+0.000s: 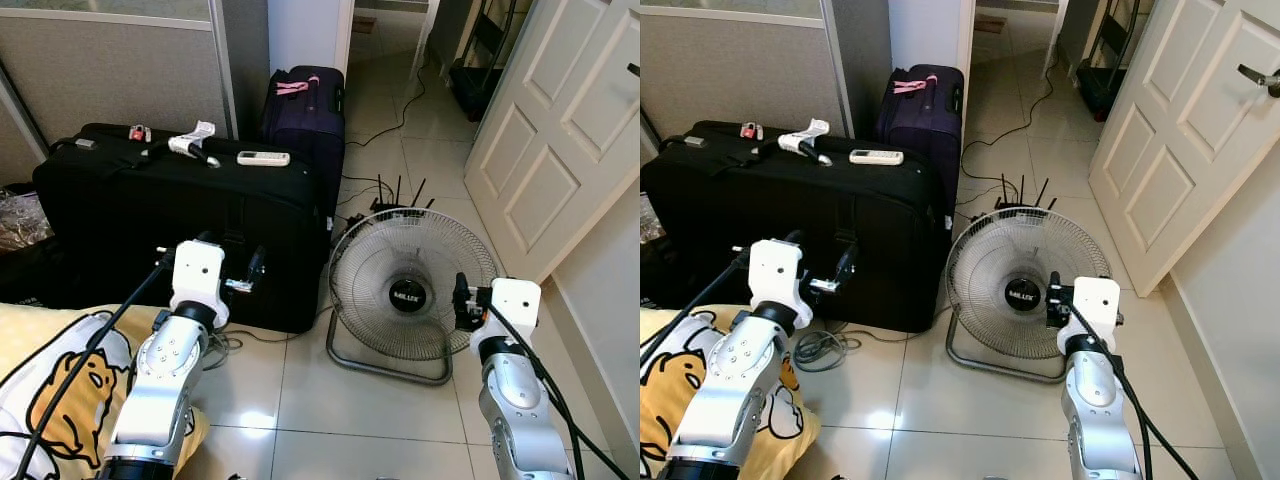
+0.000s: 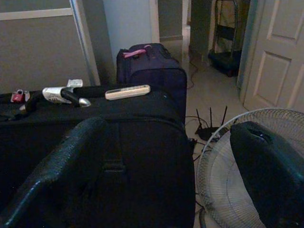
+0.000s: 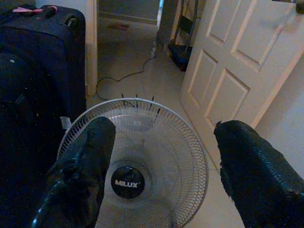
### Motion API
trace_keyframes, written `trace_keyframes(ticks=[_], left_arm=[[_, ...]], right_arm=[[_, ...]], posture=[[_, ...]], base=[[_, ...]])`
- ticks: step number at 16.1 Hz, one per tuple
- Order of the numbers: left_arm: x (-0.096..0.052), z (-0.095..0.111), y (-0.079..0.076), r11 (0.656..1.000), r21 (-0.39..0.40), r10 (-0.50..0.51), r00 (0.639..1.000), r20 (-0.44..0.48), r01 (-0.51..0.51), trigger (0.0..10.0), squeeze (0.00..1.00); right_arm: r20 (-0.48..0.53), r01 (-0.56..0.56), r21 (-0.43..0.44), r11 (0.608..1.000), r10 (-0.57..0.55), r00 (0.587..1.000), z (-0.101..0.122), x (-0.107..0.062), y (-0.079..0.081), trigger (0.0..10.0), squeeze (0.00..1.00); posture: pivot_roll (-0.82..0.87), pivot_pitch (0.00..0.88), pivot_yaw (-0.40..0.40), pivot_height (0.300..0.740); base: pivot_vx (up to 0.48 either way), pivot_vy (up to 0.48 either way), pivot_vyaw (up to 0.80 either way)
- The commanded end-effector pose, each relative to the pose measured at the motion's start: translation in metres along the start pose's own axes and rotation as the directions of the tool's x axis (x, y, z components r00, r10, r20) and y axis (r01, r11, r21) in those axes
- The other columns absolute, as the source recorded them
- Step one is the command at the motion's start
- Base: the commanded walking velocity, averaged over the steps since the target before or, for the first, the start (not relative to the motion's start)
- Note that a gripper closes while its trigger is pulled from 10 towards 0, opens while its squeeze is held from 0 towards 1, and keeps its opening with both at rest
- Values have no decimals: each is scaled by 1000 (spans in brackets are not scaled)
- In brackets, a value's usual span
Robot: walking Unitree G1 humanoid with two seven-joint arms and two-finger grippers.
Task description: Clean up the room
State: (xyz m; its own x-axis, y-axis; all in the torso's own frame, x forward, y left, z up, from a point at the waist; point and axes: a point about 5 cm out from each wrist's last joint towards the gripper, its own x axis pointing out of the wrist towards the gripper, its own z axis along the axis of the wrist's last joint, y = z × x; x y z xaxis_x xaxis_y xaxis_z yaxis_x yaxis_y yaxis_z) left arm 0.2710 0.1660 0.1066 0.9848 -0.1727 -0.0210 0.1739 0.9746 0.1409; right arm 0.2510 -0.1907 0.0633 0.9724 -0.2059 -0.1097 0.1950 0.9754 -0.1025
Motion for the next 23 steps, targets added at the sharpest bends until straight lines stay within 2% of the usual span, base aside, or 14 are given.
trace_keyframes(ticks=[1,2,3,4,5,16,17,18,19,20,21,22,23], left_arm=[[-48,-4,-23,965,-221,106,978,-179,-145,10000,0],[-45,-7,-20,980,-159,93,982,-163,-119,10000,0],[-46,-12,-12,981,-119,126,972,-197,-151,10000,0],[-48,-14,-8,974,-120,162,964,-212,-190,10000,0],[-51,-17,-9,973,-127,160,961,-224,-192,10000,0],[-51,-17,-9,973,-127,160,961,-224,-192,10000,0],[-50,-17,-8,981,-93,145,965,-218,-168,10000,0],[-48,-16,-6,983,-87,142,967,-212,-164,10000,0],[-47,-15,-6,984,-94,131,971,-200,-152,10000,0],[-49,-14,-8,987,-91,113,969,-221,-136,10000,129],[-52,-10,-13,983,-141,84,968,-235,-119,10000,1000],[-51,-5,-13,974,-195,74,977,-202,-114,10000,1000],[-50,-4,-11,973,-193,89,977,-193,-127,10000,1000]], right_arm=[[-34,-159,88,983,163,986,24,-31,-7,10000,0],[-49,-149,87,985,154,987,21,-29,-8,10000,0],[-57,-158,71,985,162,985,16,-34,-2,10000,0],[-55,-190,57,980,193,980,13,-39,6,10000,0],[-50,-210,41,977,212,976,13,-41,11,10000,0],[-50,-210,41,977,212,976,13,-41,11,10000,0],[-78,-135,21,991,137,988,4,-34,0,10000,0],[-87,-119,16,993,120,989,1,-30,-3,10000,4],[-107,-122,14,992,123,987,-2,-31,-3,10000,322],[-86,-171,56,984,176,981,4,-35,0,10000,1000],[-88,-197,13,980,198,976,8,-38,-1,10000,1000],[-66,-235,-25,972,233,970,10,-36,2,10000,1000],[-56,-256,-28,966,254,966,11,-34,4,10000,1000]], posture=[[-75,0,22,740],[-59,0,13,740],[-49,0,13,740],[-45,0,11,740],[-43,0,8,740],[-43,0,8,740],[-37,0,17,740],[-39,0,19,740],[-43,0,23,740],[-43,0,26,740],[-45,0,25,740],[-40,0,25,740],[-39,0,26,740]], base=[[0,0,0],[0,0,0],[0,0,0],[0,0,0],[0,0,0],[0,0,0],[0,0,0],[0,0,0],[0,0,0],[0,0,0],[0,0,0],[0,0,800],[0,0,800]])
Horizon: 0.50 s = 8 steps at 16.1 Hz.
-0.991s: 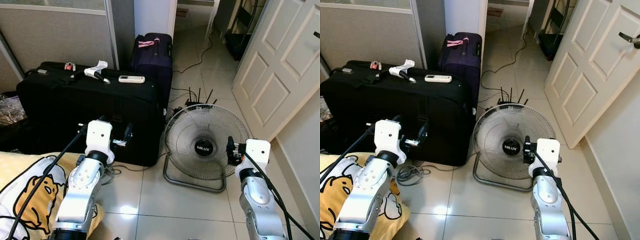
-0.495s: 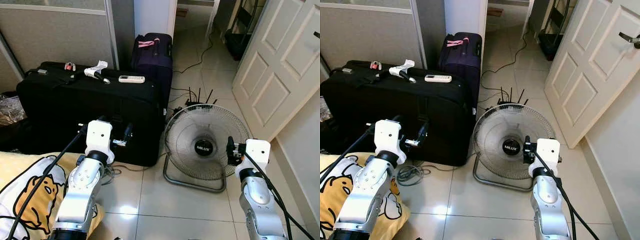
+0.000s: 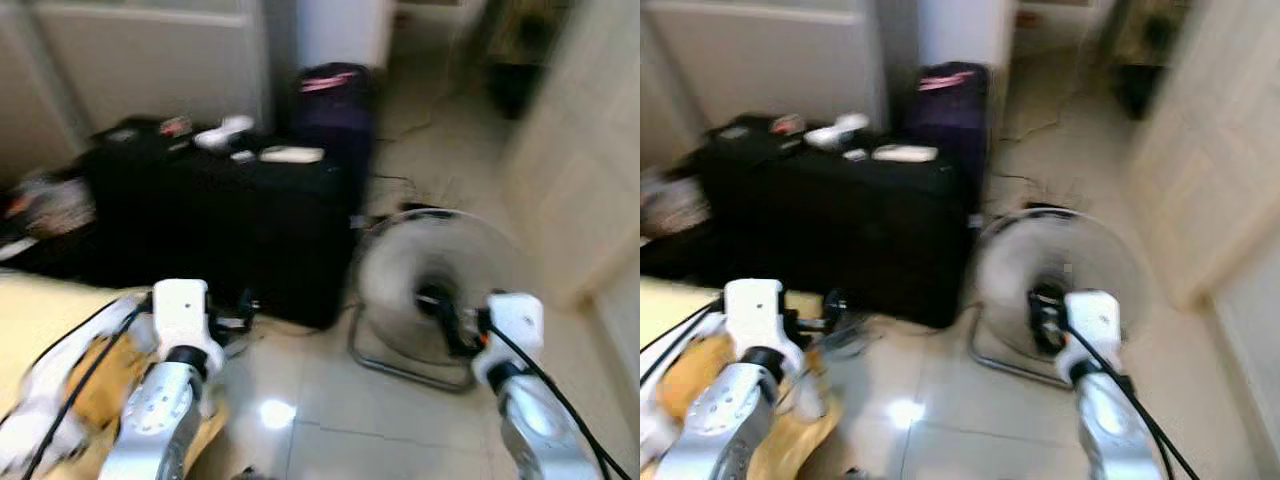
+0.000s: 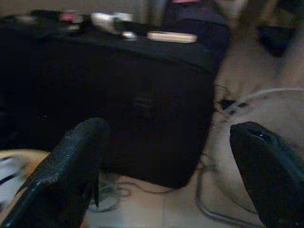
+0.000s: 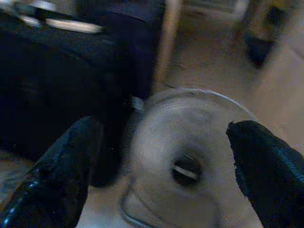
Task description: Clean up the room
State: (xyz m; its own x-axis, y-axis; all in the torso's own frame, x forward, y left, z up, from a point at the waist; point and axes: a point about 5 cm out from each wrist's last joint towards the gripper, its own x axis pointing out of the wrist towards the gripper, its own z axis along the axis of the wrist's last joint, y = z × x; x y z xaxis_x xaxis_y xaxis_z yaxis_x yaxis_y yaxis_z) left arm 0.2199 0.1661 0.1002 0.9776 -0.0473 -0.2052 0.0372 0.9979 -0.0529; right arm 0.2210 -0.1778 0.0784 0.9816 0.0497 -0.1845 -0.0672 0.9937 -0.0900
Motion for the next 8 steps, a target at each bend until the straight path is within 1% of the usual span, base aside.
trace_keyframes(ticks=[1,2,3,4,5,6,7,8], left_arm=[[0,6,1,1000,-24,2,1000,12,-1,10000,1000],[0,9,2,999,-53,-6,1000,13,7,10000,1000],[0,10,2,999,-49,-11,1000,15,12,10000,1000],[-1,9,4,1000,-5,6,1000,-6,-7,10000,1000],[-1,8,8,995,91,31,999,-16,-29,10000,1000],[0,12,9,993,112,32,999,4,-33,10000,1000],[2,19,8,985,163,52,997,52,-60,10000,1000],[2,20,6,986,164,35,998,45,-42,10000,541]], right_arm=[[18,-18,-9,1000,18,1000,4,1,1,10000,1000],[34,-67,69,995,65,997,10,3,5,10000,1000],[74,-120,76,990,114,991,17,4,9,10000,1000],[79,-128,75,989,122,989,16,5,10,10000,1000],[74,-129,74,989,124,990,15,5,10,10000,1000],[75,-133,62,989,128,989,16,6,10,10000,1000],[52,-107,99,989,102,993,12,5,7,10000,1000],[42,-101,89,991,98,994,11,5,6,10000,1000]], posture=[[-33,0,25,740],[-27,0,21,740],[-22,0,15,740],[-14,0,7,740],[-10,0,6,740],[-10,0,6,740],[-7,0,8,740],[-13,0,16,740]], base=[[0,0,800],[0,0,800],[0,0,800],[0,0,800],[0,0,800],[0,0,800],[0,0,800],[0,0,800]])
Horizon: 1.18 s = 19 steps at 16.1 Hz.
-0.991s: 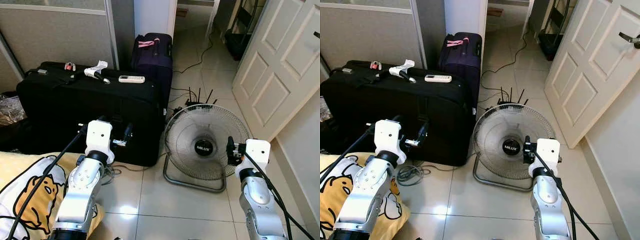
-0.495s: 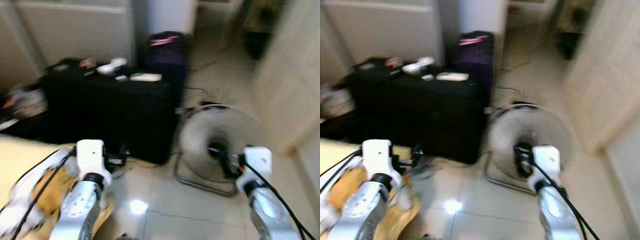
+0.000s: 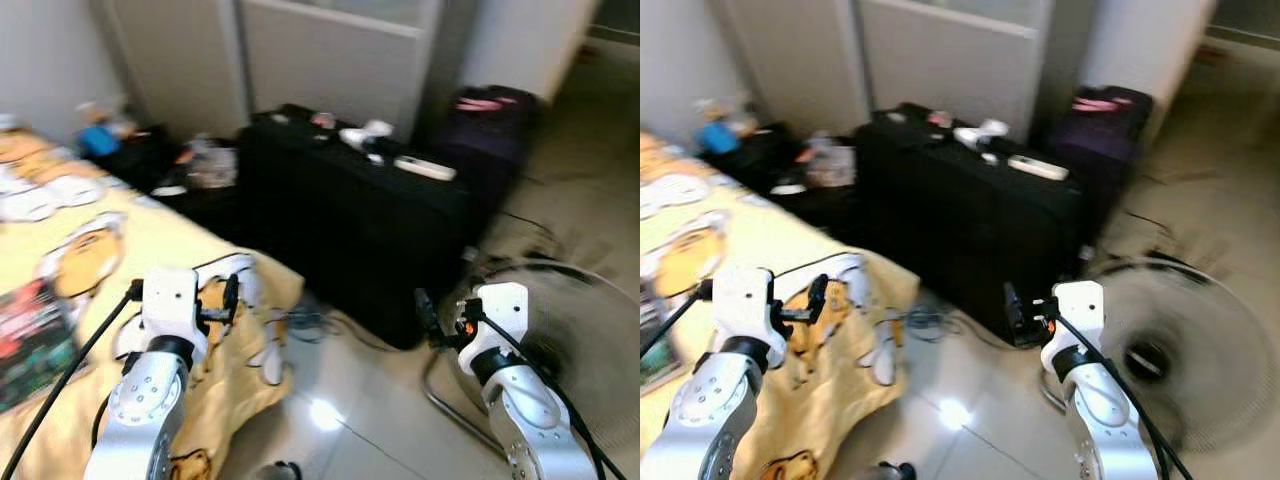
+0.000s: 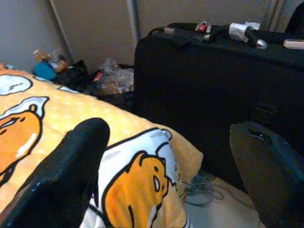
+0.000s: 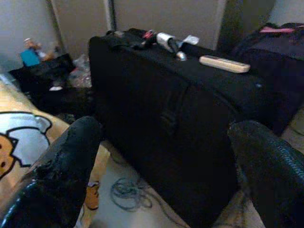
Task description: Clean up the room
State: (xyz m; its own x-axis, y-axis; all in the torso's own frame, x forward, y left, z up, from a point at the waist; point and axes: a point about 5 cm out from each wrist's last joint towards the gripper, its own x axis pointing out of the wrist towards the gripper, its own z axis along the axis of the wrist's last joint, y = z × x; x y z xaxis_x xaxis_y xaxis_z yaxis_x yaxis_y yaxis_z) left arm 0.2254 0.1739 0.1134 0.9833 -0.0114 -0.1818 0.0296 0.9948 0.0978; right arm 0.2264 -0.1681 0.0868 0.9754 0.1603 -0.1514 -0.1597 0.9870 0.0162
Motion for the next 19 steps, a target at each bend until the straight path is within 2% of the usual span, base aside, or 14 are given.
trace_keyframes(ticks=[1,4,5,7,10,13,14,15,17,18,19], left_arm=[[0,6,-4,1000,-4,-31,999,10,31,10000,0],[6,8,-3,999,42,8,999,42,-10,10000,0],[6,8,-3,1000,25,-5,999,43,4,10000,0],[3,6,-4,1000,16,-17,999,37,16,10000,0],[-2,3,-4,1000,25,-18,999,27,17,10000,0],[-6,2,-3,999,40,-21,1000,23,20,10000,0],[-6,2,-3,999,46,-22,1000,22,21,10000,0],[-6,2,-2,998,51,-23,999,22,22,10000,0],[-3,5,-2,998,62,-31,999,28,30,10000,0],[-1,6,-1,997,63,-35,999,30,33,10000,0],[0,6,-2,997,62,-40,999,29,38,10000,0]], right_arm=[[-5,8,-2,1000,-8,1000,1,1,-2,10000,1000],[-9,20,-15,1000,-20,1000,1,-1,-1,10000,1000],[-13,14,-24,1000,-14,1000,0,-1,0,10000,1000],[-3,15,32,999,-15,1000,1,2,0,10000,1000],[-3,-6,45,999,6,1000,2,4,2,10000,1000],[-17,-10,50,999,11,1000,-2,6,4,10000,906],[-23,-3,49,999,4,1000,-3,6,3,10000,651],[-23,8,45,999,-7,1000,-4,6,2,10000,0],[-17,74,113,991,-73,997,-4,7,-3,10000,0],[-29,108,84,991,-106,994,-4,6,-5,10000,0],[0,109,181,977,-111,994,-2,4,-4,10000,0]], posture=[[-17,0,18,740],[-23,0,24,740],[-23,0,21,740],[-21,0,16,740],[-8,0,7,740],[0,0,4,740],[4,0,4,740],[5,0,5,740],[2,0,12,740],[-10,0,25,740],[-16,0,32,740]], base=[[0,0,800],[0,0,800],[0,0,800],[0,0,800],[0,228,800],[0,369,800],[0,364,800],[0,364,644],[0,366,0],[0,364,0],[0,364,0]])
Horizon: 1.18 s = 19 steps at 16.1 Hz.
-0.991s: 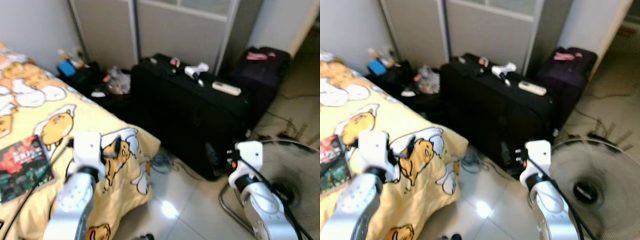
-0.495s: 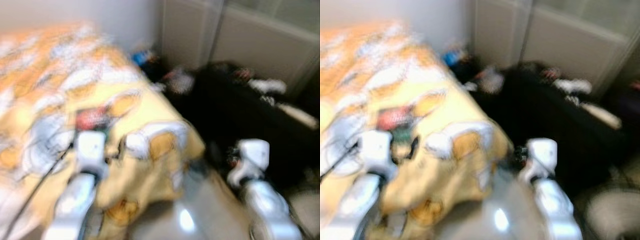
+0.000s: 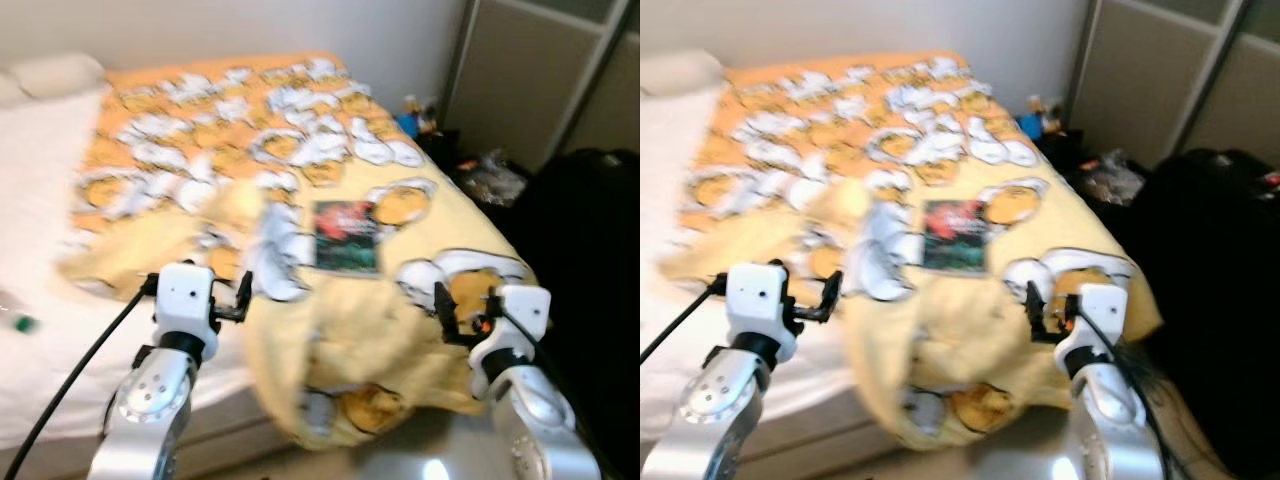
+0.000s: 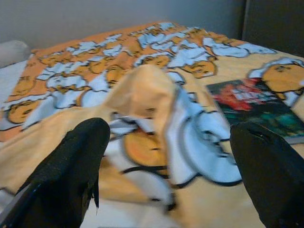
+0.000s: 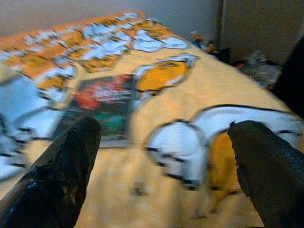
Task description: Clean up the room
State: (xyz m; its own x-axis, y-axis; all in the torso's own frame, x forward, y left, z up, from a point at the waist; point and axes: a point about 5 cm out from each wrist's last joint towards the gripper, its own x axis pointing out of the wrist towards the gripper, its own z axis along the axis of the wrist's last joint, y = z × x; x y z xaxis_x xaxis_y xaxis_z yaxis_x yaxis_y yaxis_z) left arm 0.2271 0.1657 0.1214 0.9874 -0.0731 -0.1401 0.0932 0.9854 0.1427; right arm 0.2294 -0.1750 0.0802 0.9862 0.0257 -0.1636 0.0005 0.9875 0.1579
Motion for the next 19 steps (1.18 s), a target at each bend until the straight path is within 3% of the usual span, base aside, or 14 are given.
trace_keyframes(ticks=[1,2,5,8,12,19], left_arm=[[0,-3,5,1000,5,14,1000,-19,-14,10000,0],[1,-3,5,1000,-3,11,1000,-23,-11,10000,0],[-2,-5,3,1000,-23,13,999,-37,-14,10000,0],[-3,-4,4,999,-17,28,999,-36,-28,10000,0],[0,-1,7,999,-7,41,999,-27,-41,10000,0],[4,-1,3,1000,-5,27,999,-24,-27,10000,0]], right_arm=[[81,22,-3,1000,-22,996,10,2,2,10000,0],[81,29,-4,1000,-29,996,11,2,1,10000,0],[59,-127,-35,991,129,990,10,1,18,10000,0],[43,-146,-41,988,148,988,8,5,21,10000,0],[28,-136,-15,991,136,990,7,11,21,10000,0],[32,-83,-82,993,85,996,7,6,12,10000,0]], posture=[[-21,0,34,740],[-21,0,34,740],[-10,0,23,740],[12,0,11,740],[14,0,10,740],[-1,0,22,740]], base=[[0,364,0],[0,356,0],[0,327,0],[0,324,0],[0,322,0],[0,323,0]])
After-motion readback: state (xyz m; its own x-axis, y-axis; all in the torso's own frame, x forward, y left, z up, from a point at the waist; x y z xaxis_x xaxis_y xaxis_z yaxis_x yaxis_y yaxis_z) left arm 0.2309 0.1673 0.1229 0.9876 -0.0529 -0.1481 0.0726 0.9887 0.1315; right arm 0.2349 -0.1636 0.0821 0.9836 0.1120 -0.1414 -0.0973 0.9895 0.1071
